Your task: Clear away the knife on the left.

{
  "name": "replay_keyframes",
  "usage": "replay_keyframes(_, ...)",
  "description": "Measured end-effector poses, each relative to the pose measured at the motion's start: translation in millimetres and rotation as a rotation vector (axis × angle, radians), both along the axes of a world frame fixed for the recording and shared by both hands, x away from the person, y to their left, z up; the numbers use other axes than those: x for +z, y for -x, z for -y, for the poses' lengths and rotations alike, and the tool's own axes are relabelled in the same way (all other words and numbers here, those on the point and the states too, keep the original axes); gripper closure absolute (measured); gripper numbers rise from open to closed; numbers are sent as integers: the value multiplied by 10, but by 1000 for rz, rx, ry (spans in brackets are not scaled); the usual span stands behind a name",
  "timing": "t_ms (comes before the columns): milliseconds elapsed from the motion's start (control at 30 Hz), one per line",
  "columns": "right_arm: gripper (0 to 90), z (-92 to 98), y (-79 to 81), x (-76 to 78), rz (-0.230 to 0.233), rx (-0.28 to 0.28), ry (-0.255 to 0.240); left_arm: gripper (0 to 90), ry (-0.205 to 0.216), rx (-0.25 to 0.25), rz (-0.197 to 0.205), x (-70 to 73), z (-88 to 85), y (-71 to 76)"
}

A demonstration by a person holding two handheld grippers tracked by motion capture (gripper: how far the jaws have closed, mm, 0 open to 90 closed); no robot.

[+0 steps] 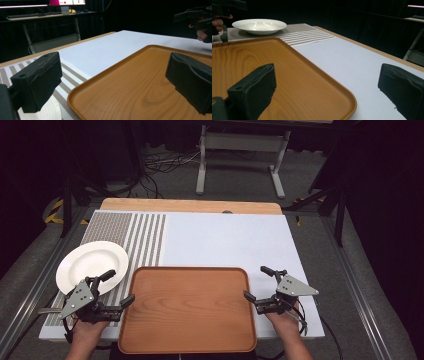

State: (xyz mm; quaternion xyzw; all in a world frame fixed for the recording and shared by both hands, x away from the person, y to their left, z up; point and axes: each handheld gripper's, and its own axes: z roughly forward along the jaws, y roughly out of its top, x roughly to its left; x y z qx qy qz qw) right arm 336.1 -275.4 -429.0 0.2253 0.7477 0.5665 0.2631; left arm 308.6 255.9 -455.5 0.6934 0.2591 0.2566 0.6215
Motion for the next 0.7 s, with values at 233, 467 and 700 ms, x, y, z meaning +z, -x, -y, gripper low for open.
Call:
replay_keyframes(233, 22, 0, 3, -1, -3, 7, -3, 7, 6, -6, -1, 15, -11, 5)
replay_keyframes(467, 22, 0, 1, -2, -6, 7, -7, 1, -6, -13, 16, 32, -15, 25)
replay_keyframes(700, 21, 7, 7, 2, 1, 7, -1, 2, -23, -18, 8, 46, 2, 28)
